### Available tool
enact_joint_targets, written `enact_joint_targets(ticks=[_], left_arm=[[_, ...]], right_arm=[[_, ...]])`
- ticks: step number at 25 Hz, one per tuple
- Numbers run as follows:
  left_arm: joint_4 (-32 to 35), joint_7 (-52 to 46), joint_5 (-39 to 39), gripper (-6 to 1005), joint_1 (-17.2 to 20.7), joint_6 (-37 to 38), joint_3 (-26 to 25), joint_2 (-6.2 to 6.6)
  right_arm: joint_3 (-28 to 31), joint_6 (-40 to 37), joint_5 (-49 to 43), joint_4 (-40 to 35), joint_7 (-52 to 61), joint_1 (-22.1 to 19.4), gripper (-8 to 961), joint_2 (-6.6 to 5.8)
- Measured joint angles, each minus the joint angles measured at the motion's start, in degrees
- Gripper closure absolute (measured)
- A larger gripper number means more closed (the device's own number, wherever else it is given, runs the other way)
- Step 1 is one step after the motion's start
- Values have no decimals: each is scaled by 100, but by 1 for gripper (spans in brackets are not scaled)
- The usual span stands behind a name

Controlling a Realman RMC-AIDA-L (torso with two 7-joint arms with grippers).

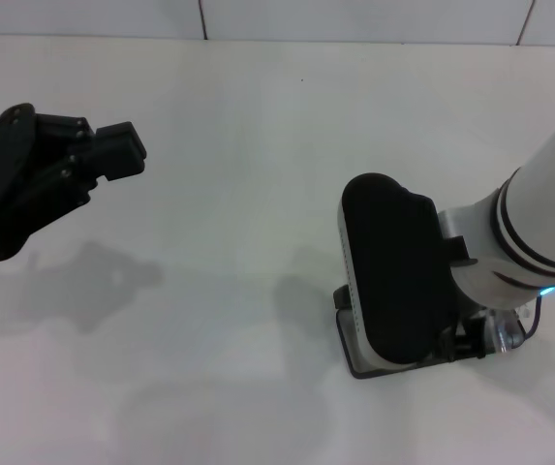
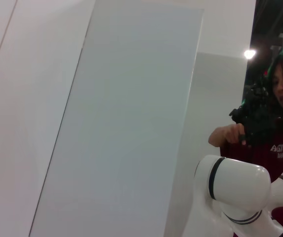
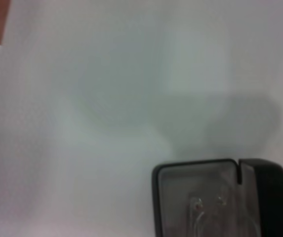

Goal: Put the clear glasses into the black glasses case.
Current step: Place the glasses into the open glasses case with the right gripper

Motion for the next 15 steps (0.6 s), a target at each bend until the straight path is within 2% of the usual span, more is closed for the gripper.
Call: enact_joint_targets(ticks=[15], left_arm=[[-9,2,0,944,21,9,10,-8]], right_arm=[[179,-320,432,-218,23,-70,587,0]])
